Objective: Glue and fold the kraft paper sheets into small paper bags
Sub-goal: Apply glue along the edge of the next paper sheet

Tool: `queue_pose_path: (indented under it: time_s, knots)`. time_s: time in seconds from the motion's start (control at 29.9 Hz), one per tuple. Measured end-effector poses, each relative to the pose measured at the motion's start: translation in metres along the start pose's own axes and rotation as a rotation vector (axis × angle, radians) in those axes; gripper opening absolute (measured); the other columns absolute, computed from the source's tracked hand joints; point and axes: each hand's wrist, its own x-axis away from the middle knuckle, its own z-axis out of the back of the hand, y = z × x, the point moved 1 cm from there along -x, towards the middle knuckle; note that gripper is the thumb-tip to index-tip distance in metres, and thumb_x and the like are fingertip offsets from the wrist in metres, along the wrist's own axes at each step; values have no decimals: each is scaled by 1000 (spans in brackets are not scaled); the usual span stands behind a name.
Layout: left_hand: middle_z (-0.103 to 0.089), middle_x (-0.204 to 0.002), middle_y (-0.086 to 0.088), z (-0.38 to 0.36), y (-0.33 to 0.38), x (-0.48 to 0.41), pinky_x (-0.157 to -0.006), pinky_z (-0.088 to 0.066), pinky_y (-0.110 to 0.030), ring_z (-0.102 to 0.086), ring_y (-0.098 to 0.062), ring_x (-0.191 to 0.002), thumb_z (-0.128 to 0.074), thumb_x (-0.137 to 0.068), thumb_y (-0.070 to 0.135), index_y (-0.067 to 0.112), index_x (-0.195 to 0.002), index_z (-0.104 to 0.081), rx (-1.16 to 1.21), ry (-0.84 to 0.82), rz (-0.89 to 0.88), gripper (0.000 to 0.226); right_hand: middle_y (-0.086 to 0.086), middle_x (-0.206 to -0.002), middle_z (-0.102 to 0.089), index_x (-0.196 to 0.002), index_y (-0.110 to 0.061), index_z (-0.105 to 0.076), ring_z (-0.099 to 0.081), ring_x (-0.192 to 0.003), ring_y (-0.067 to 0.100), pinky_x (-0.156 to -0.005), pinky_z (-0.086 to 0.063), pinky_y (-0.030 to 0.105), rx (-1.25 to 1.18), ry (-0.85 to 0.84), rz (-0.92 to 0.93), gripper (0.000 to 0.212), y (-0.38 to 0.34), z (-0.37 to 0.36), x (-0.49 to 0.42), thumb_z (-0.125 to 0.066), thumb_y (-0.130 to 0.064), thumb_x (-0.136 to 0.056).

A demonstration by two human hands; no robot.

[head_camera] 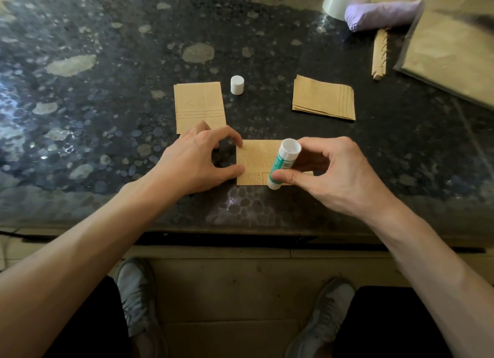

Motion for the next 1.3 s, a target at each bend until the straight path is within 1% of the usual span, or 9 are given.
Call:
queue_pose_path:
  time_s: [0.17, 0.27, 0.37, 0.6, 0.77, 0.94, 1.14, 1.2, 1.3]
  knots:
    - [-47, -111, 6, 1, 0, 0, -89, -52, -44, -50, -16, -110, -68, -78, 67, 53, -122, -52, 2, -7, 1, 49, -16, -101, -76, -108, -23, -77, -71, -100, -2, -88, -58, 22, -194, 197, -83, 27, 11, 0, 1, -79, -38, -85]
    - [-47, -112, 6, 1, 0, 0, -88, -51, -43, -50, -16, -110, -67, -78, 67, 53, -122, -52, 1, -8, -1, 49, -16, -106, -74, -114, -21, -74, -70, -103, 1, -91, -59, 27, -94, 274, -43, 30, 12, -1, -3, -79, -36, -89]
    - [-47, -112, 7, 0, 0, 0, -87, -51, -43, -50, -16, -110, -68, -79, 67, 53, -122, -52, 3, -4, 1, 48, -15, -110, -72, -120, -20, -72, -68, -105, 1, -90, -59, 31, 18, 238, -30, 34, 12, -6, -5, -76, -39, -92]
    - [-47, -113, 6, 0, 0, 0, -88, -51, -44, -51, -17, -112, -69, -80, 65, 53, -122, -52, 0, 0, 9, 47, -17, -105, -70, -113, -24, -72, -67, -98, -1, -84, -56, 17, 131, 255, 3, 36, 5, -12, -7, -77, -49, -87]
    - [-46, -112, 7, 0, 1, 1, -85, -48, -40, -50, -16, -111, -69, -80, 65, 53, -123, -52, 1, 4, 7, 48, -20, -102, -68, -108, -26, -71, -67, -96, -3, -80, -55, 13, 134, 275, -18, 40, 6, -12, -6, -78, -56, -82]
    - [-45, -112, 7, 0, 1, 1, -86, -49, -40, -51, -17, -112, -68, -79, 66, 54, -122, -51, 5, 0, 10, 48, -19, -106, -71, -114, -30, -72, -67, -99, -2, -83, -54, 18, 107, 180, -32, 36, 6, -5, -8, -78, -50, -84]
    - [-45, -111, 7, 2, 3, 2, -89, -50, -43, -50, -17, -110, -69, -80, 65, 52, -124, -52, 4, -8, 13, 48, -17, -117, -69, -121, -24, -73, -64, -104, -4, -84, -48, 3, 86, 78, -52, 34, 7, -2, -6, -79, -34, -89]
    - [-45, -111, 7, 2, 3, 2, -90, -51, -44, -49, -16, -109, -69, -80, 65, 52, -124, -52, 5, -11, 16, 48, -19, -114, -70, -118, -27, -73, -64, -101, -6, -84, -51, 7, 100, 84, -44, 35, 5, -1, -6, -79, -41, -87]
    - [-46, -111, 7, 2, 3, 1, -89, -51, -44, -49, -16, -108, -69, -80, 65, 52, -124, -52, 2, -10, 15, 49, -18, -105, -73, -109, -31, -73, -68, -96, 1, -84, -57, 24, 122, 129, -38, 37, 4, 0, -5, -80, -53, -81]
